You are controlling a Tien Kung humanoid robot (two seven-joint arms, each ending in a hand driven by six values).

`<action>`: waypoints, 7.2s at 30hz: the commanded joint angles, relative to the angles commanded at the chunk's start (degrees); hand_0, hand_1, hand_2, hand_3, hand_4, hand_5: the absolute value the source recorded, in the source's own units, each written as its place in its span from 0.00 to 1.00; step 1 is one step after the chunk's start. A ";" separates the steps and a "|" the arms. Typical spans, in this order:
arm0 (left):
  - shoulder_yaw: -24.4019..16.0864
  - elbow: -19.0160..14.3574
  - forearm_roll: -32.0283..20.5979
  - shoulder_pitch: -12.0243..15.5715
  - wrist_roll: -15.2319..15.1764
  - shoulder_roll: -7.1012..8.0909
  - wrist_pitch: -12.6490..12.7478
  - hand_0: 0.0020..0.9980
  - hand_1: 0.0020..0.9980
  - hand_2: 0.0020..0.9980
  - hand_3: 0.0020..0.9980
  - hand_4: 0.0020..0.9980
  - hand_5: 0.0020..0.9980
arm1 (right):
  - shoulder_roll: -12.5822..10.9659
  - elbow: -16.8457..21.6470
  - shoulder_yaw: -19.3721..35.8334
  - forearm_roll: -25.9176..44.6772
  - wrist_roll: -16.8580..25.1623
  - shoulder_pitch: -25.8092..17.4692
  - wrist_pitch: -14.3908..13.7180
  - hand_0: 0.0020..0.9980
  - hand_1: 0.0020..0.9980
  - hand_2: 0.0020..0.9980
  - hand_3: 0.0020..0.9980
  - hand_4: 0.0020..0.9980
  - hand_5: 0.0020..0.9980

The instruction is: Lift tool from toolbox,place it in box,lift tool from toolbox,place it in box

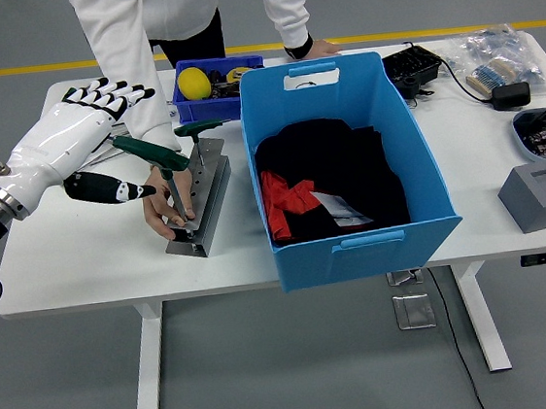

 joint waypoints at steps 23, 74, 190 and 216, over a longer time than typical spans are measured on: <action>14.80 13.05 0.00 -14.46 4.21 -0.69 -5.00 0.82 0.65 0.58 0.75 1.00 0.46 | -0.13 0.00 -0.40 0.51 0.05 0.40 -0.11 0.64 0.63 0.73 0.57 0.84 0.66; 22.87 22.17 -1.77 -20.03 4.80 -2.22 -1.86 0.32 0.13 0.16 0.27 1.00 0.62 | -0.37 0.00 -0.83 0.93 0.12 0.19 -0.38 0.65 0.63 0.73 0.57 0.84 0.66; 22.86 10.55 -22.65 -36.19 6.19 2.49 -1.34 0.19 0.00 0.02 0.08 0.71 0.34 | -0.37 0.00 2.12 -2.16 -0.59 -0.16 -0.11 0.65 0.63 0.73 0.57 0.84 0.66; 36.19 25.78 -23.46 -40.13 0.90 -18.24 7.04 0.19 0.02 0.04 0.09 0.72 0.36 | -1.08 0.00 -0.05 -1.91 -0.66 1.82 0.10 0.66 0.64 0.74 0.57 0.84 0.66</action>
